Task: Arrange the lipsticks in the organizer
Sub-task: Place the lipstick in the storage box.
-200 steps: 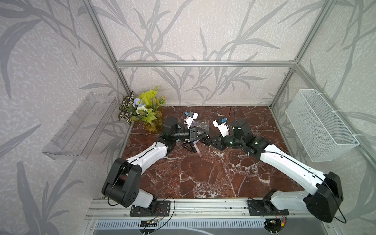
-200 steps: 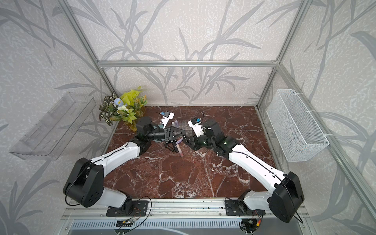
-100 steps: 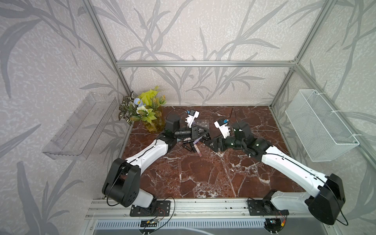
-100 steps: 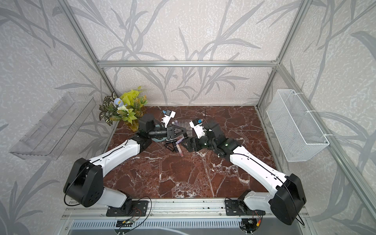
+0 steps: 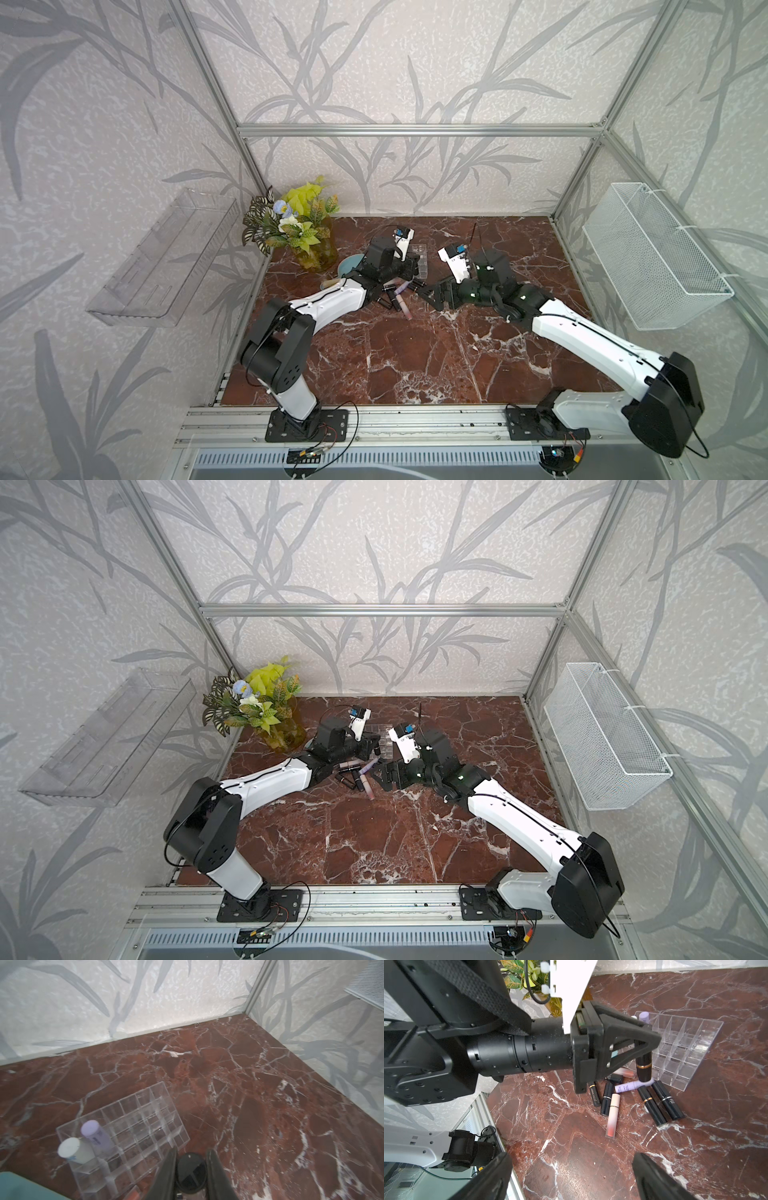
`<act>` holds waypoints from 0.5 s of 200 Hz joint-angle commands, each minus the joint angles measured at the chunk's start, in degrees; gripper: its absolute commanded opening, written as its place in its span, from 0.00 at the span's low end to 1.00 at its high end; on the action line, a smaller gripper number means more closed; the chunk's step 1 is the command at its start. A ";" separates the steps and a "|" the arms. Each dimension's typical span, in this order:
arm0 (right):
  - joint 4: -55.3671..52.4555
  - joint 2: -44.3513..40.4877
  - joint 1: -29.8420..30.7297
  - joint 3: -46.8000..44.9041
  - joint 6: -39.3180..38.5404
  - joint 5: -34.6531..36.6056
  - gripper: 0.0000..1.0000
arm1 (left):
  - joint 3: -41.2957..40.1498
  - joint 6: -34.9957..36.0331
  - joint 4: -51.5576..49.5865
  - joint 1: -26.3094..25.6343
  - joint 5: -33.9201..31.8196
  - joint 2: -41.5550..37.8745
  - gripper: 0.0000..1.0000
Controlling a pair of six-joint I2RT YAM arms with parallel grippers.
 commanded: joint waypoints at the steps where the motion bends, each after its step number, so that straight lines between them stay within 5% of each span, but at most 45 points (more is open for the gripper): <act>1: 1.36 0.11 0.19 -0.46 0.13 0.22 0.95 | 0.54 3.47 8.49 -0.33 -11.37 0.88 0.08; 100: 0.74 -1.13 0.17 -2.02 -0.45 1.74 0.95 | 1.93 7.87 16.31 -1.07 -20.57 10.88 0.08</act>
